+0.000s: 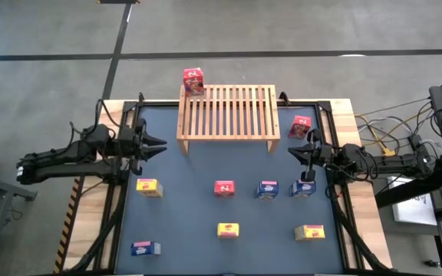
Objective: Stack cereal on shelf
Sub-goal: Put the bottom red cereal box aligned with the other red cereal box on the shelf
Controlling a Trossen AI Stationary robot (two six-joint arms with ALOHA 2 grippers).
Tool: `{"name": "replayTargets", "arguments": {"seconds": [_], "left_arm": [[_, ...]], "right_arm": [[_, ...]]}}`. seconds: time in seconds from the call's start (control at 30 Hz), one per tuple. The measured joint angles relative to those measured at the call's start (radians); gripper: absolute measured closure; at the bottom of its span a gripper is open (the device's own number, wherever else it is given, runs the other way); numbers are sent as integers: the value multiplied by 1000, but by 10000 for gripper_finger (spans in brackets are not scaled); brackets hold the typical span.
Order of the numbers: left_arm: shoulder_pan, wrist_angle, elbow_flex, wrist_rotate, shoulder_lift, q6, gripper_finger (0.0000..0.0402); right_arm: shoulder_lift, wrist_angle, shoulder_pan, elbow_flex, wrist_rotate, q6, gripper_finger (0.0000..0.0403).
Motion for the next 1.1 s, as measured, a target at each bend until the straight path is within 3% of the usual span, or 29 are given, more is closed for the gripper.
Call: {"name": "replayTargets", "arguments": {"seconds": [0.53,0.73,1.1], "left_arm": [[0,0,0,3,20,-2,325],[0,26,0,132,25,51,325],[0,20,0,131,-16,58,325]], "right_arm": [[0,0,0,0,0,0,394],[0,0,0,0,0,0,394],[0,0,0,0,0,0,394]]}}
